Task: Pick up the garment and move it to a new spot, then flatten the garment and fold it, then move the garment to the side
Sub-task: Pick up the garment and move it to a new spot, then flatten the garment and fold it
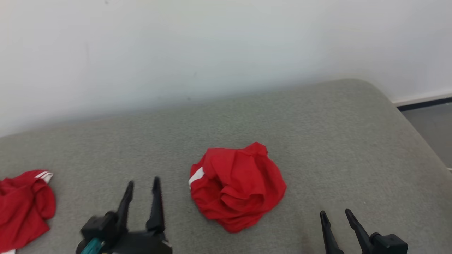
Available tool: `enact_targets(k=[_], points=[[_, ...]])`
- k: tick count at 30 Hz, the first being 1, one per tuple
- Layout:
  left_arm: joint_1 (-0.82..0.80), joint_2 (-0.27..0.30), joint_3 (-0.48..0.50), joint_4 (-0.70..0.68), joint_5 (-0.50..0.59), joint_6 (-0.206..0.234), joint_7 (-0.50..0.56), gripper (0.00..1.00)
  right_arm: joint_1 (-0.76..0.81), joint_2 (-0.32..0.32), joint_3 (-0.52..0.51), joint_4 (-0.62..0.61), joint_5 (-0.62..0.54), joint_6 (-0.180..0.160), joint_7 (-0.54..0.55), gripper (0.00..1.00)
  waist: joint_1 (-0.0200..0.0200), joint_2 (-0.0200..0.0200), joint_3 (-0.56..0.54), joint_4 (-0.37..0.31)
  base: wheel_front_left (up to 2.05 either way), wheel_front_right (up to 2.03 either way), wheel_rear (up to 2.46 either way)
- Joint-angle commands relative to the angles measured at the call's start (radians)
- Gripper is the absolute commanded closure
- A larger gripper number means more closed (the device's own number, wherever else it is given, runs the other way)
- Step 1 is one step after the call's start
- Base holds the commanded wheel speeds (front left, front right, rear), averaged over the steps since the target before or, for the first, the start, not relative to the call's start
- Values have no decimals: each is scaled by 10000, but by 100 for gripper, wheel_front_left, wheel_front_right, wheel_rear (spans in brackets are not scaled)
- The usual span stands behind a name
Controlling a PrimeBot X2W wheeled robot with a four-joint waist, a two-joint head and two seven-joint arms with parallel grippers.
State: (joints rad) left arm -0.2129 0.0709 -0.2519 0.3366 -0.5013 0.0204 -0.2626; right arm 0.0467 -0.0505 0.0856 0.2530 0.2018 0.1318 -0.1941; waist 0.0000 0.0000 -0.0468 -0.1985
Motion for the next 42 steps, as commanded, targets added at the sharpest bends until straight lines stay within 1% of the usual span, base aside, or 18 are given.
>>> enact_targets(k=[1,4,6,9,12,15,21,28,42], points=[[615,-2,321,-519,397,-12,-29,0,122,1,-51,-36,-10,-21,-50,0,0,0,-229,644,0,0,0],[1532,-32,1096,-1567,1155,-33,-30,0,184,-2,-186,-90,-132,-21,-46,0,0,0,-309,853,0,0,0],[2111,-58,1420,-1868,1560,-137,-30,0,240,0,-289,-124,-224,-21,-63,0,0,0,-367,995,0,0,0],[2731,-83,1801,-1930,1985,-355,-31,0,402,-57,-357,-176,-403,-21,-109,0,0,0,-502,1191,0,0,0],[3199,-115,1951,-1845,2449,-657,-32,0,661,-218,-443,-254,-468,-21,-172,0,0,0,-612,1400,0,0,0],[3711,-141,2212,-1655,2859,-824,-32,0,954,-372,-499,-348,-494,-21,-191,0,0,0,-721,1553,0,0,0],[4083,-189,2446,-1461,2951,-1079,-33,0,1197,-505,-474,-424,-446,-21,-201,0,0,0,-795,1582,0,0,0],[4107,-207,2476,-1255,3089,-1238,-33,0,1131,-494,-366,-323,-406,-21,-200,0,0,0,-795,1494,0,0,0],[3949,-212,2339,-1185,2810,-1181,-34,0,1032,-413,-404,-260,-417,-21,-255,0,0,0,-719,1344,0,0,0]])
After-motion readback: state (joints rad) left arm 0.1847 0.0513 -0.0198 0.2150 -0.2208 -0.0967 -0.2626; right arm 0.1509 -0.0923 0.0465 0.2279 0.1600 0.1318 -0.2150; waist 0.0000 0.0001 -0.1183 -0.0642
